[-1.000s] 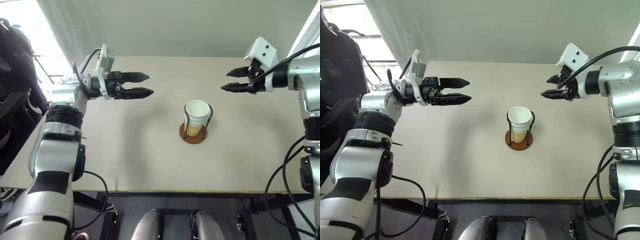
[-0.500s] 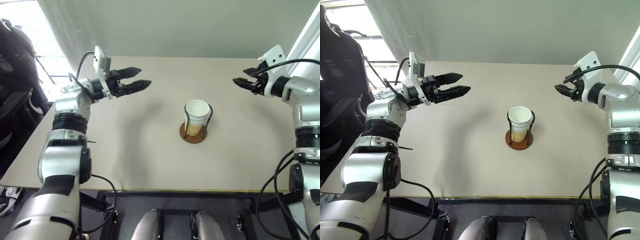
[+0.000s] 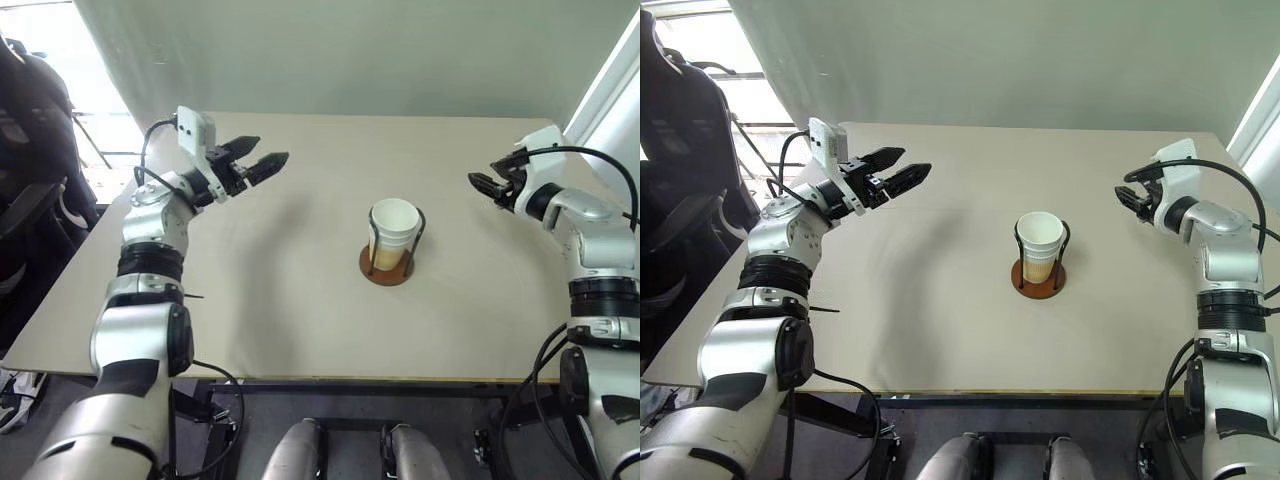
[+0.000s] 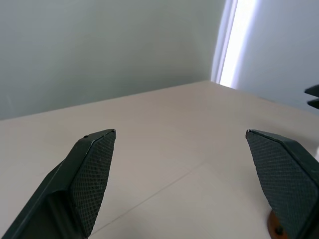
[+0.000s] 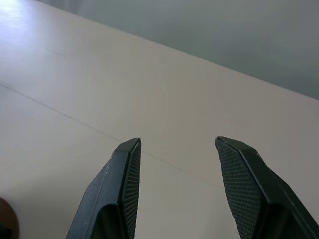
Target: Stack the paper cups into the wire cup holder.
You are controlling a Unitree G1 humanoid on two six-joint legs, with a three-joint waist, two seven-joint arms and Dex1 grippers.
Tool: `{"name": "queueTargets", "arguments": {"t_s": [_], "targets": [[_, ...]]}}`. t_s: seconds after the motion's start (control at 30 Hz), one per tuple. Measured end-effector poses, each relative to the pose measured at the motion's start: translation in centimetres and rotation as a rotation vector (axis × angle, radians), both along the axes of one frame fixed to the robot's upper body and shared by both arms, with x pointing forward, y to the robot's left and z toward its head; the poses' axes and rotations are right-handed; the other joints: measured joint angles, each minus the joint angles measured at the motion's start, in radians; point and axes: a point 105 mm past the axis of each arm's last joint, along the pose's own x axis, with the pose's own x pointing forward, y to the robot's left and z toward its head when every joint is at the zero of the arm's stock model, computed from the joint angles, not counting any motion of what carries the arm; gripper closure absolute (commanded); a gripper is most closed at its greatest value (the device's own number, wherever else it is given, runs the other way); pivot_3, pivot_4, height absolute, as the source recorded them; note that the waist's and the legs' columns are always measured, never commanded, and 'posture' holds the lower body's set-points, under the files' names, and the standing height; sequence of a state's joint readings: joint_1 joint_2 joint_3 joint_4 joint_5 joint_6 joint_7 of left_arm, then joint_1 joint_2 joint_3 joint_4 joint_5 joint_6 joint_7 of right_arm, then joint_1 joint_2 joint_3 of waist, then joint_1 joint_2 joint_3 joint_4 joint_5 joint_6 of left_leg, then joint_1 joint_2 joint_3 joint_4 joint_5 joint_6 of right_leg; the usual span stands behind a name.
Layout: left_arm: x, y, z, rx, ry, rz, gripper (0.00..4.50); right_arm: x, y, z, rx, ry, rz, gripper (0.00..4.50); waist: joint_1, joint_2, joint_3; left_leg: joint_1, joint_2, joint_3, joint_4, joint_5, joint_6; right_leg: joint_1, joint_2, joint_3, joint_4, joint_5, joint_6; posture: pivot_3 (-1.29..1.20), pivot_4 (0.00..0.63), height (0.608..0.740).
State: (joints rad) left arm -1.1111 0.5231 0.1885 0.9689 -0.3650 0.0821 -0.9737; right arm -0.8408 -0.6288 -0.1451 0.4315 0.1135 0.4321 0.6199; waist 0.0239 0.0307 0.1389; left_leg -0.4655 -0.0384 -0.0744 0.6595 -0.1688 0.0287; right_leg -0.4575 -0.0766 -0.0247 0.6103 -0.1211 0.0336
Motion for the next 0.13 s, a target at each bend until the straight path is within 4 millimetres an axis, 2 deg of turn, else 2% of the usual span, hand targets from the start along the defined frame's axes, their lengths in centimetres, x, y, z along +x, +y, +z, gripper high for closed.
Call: {"name": "queueTargets", "arguments": {"t_s": [0.13], "targets": [[-0.01,-0.25,0.33,-0.017,-0.020,0.006,0.00,-0.11,-0.74,-0.66,-0.010,0.004,-0.030,2.14,0.001,0.000,0.000,0.000,0.000,0.000,0.000,0.000,-0.002,0.000,0.000,0.000,0.000,0.001,-0.001,0.00,0.150,0.740]]}}
